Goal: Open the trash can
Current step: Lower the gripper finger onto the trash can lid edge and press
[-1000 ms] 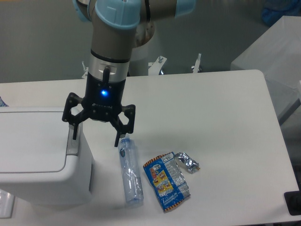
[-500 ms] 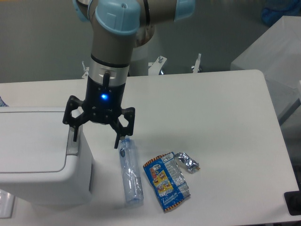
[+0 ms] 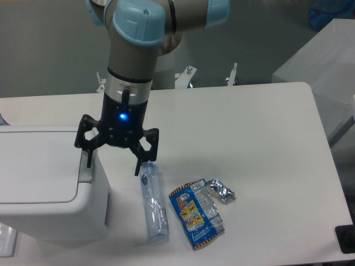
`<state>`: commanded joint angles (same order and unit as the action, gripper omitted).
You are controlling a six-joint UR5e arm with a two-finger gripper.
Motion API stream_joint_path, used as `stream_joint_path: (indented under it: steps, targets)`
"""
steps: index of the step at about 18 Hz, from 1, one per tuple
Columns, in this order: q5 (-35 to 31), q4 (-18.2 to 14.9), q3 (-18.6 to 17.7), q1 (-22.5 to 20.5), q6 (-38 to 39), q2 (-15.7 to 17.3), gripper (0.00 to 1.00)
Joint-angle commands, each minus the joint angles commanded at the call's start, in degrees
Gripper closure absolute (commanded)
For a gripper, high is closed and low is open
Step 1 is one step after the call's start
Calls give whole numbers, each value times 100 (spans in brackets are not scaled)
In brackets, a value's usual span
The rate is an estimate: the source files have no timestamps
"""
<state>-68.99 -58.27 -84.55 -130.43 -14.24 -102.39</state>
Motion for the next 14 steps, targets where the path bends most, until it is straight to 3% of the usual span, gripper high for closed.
stream_joint_path:
  steps: [14]
  targets:
    - [0, 123, -150, 44, 0, 9, 0]
